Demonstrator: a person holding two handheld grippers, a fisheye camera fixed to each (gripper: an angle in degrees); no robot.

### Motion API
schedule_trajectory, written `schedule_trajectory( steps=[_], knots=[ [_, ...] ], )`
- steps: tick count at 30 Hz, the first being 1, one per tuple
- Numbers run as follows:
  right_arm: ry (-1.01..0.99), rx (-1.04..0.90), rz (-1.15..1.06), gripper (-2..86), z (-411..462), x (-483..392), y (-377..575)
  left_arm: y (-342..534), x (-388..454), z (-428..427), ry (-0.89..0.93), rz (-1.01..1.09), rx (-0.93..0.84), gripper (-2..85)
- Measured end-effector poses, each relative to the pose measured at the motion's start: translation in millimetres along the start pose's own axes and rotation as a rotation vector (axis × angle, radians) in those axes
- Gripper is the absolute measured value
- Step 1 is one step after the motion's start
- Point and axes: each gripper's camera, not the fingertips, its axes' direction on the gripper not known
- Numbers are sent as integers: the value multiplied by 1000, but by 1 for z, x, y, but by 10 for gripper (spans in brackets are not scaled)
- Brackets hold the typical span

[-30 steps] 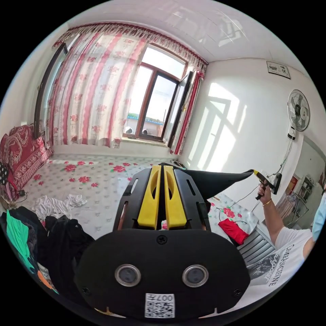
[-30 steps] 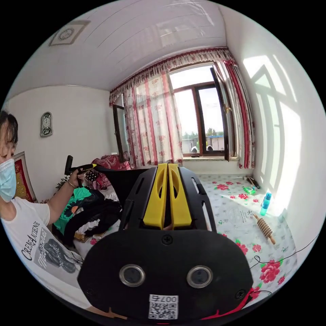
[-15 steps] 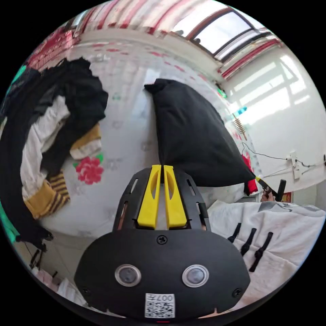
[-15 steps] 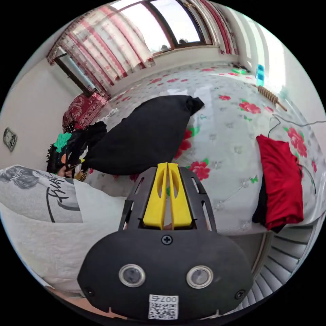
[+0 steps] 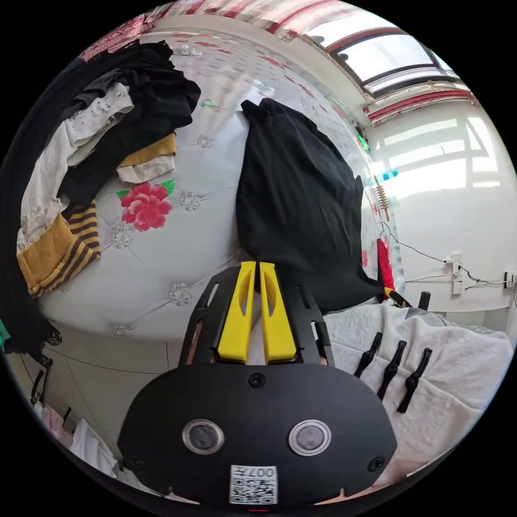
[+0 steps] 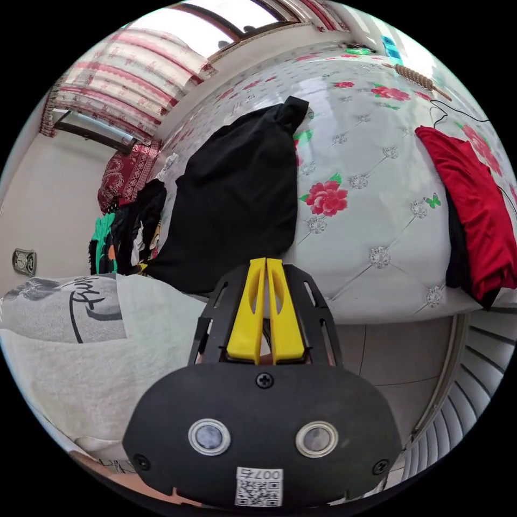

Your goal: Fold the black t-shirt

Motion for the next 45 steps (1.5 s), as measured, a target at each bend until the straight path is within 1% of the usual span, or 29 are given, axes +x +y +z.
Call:
schedule_trajectory(
  steps=[4,6,7,9,10,11,12,16,21,24,26,28,30,31,33,35,37,38,40,42,45],
  knots=[
    [-30,82,-67,-2,-13,-18,-70,-58,16,-12,-15,22,39,-6],
    [-19,112,-80,-1,-15,-26,-108,-103,30,-13,-60,27,80,1],
    [1,119,-100,0,-12,-34,-133,-113,34,-13,-79,21,105,4],
    [61,146,-120,3,-3,-43,-168,-148,47,-13,-166,-15,208,29],
    [116,174,-108,8,3,-46,-188,-156,50,-11,-179,-20,217,46],
    [138,173,-102,11,7,-46,-197,-168,54,-8,-193,-29,210,79],
    [174,152,-92,16,16,-45,-213,-176,56,-5,-210,-38,200,88],
    [228,77,-71,27,45,-27,-226,-173,55,8,-232,0,163,92],
    [169,-34,-12,33,81,12,-197,-125,35,48,-276,66,-37,95],
    [129,-94,29,38,100,28,-185,-102,36,66,-316,106,-110,98],
    [135,-131,20,39,111,31,-186,-96,41,76,-326,134,-132,99],
    [164,-200,-8,35,127,33,-196,-95,49,82,-390,162,-130,94],
    [171,-249,-10,28,138,36,-207,-93,60,87,-478,238,-125,76],
    [162,-278,-10,21,145,37,-214,-93,63,88,-492,258,-125,72],
    [179,-324,-22,11,151,36,-226,-94,69,91,-497,295,-152,21],
    [178,-335,-64,5,148,31,-237,-98,69,91,-491,294,-191,4],
    [142,-309,-98,1,132,27,-250,-105,66,79,-444,256,-183,-3],
    [124,-291,-102,0,125,26,-254,-109,68,63,-391,247,-149,-6],
    [9,-195,-114,-2,87,21,-267,-114,76,31,-309,249,-79,-7],
    [-63,-115,-136,-2,52,12,-273,-116,97,-20,-217,300,1,-8],
    [-100,-23,-220,-3,-7,-13,-271,-104,129,-83,-201,393,89,-9]
  ],
)
